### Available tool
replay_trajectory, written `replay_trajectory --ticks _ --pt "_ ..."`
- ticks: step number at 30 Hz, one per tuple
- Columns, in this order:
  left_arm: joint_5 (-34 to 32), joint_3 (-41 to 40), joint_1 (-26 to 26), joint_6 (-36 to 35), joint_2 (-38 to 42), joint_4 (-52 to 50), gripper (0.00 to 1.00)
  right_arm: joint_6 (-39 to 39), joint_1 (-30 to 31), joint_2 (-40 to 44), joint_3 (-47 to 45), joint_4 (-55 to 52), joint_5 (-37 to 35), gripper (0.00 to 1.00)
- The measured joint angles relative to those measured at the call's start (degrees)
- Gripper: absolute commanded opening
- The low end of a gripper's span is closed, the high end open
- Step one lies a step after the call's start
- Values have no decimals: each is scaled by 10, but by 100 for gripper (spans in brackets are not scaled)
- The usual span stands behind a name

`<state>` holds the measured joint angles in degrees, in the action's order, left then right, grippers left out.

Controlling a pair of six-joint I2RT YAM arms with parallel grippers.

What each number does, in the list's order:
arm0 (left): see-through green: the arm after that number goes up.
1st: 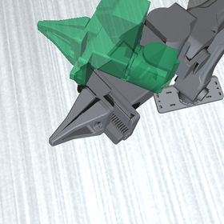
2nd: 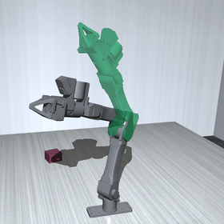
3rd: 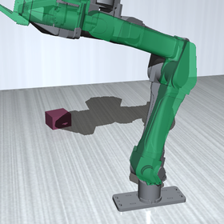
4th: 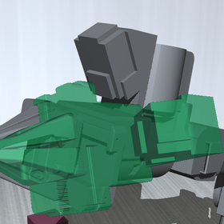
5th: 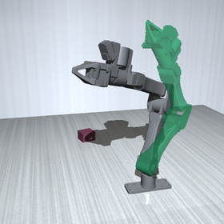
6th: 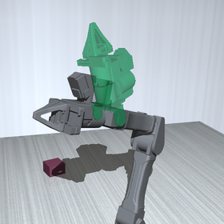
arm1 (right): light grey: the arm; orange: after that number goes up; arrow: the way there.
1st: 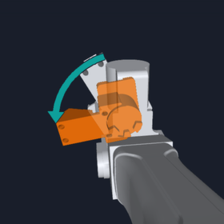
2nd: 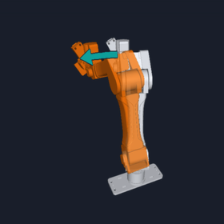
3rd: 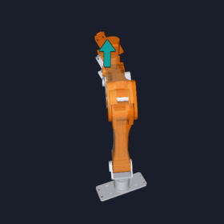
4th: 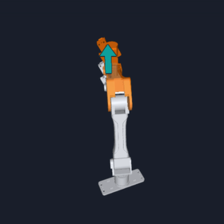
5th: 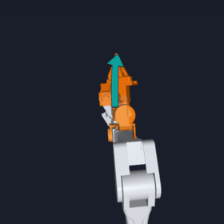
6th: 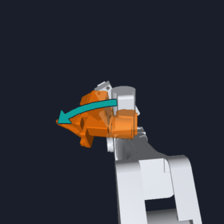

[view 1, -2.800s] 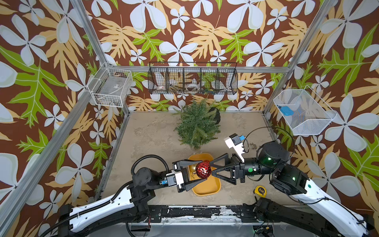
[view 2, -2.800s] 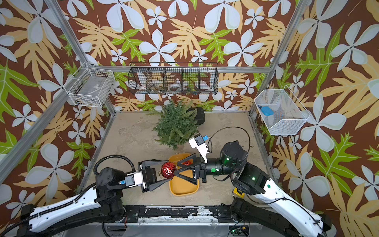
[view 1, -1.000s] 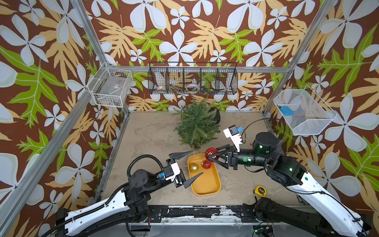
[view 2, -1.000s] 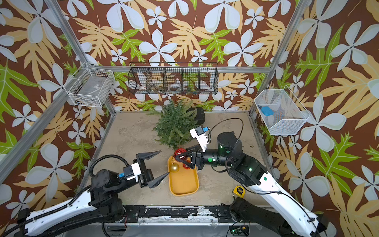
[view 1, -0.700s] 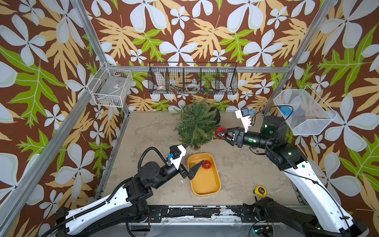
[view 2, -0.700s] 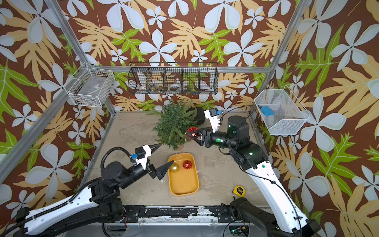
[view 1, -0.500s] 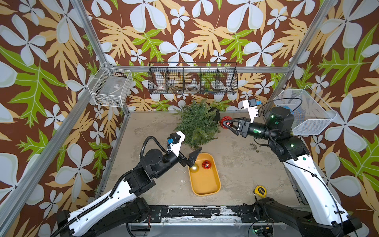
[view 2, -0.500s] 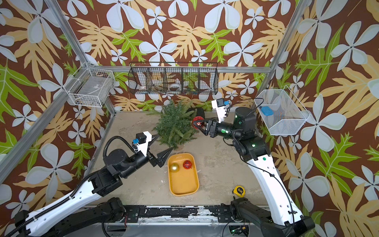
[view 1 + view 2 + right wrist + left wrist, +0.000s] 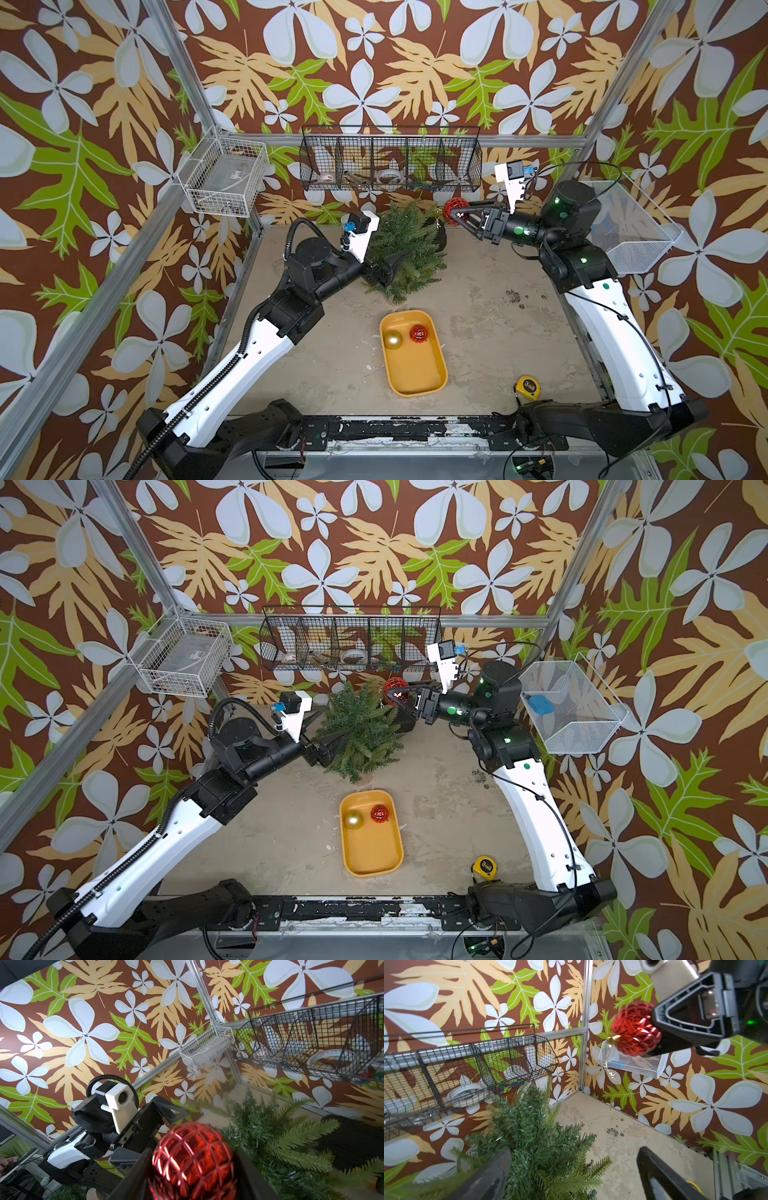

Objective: Decorate the small christmas tree with ornaments
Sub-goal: Hang an ornament on the christmas tree.

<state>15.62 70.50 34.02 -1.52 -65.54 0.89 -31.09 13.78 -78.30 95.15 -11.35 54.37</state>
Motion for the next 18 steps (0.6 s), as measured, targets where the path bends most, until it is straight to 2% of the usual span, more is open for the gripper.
replay_trajectory --ticks 2,5,12,18 --pt "19 27 -16 -14 -25 3 84 -1 0 -21 21 9 12 54" --pt "44 76 -35 -33 -76 3 83 -4 -1 -48 47 22 31 54" --pt "96 179 -38 -63 -167 0 74 -13 8 -100 94 38 57 54" --pt "121 212 -50 -77 -209 -11 68 -13 16 -136 123 40 66 54"
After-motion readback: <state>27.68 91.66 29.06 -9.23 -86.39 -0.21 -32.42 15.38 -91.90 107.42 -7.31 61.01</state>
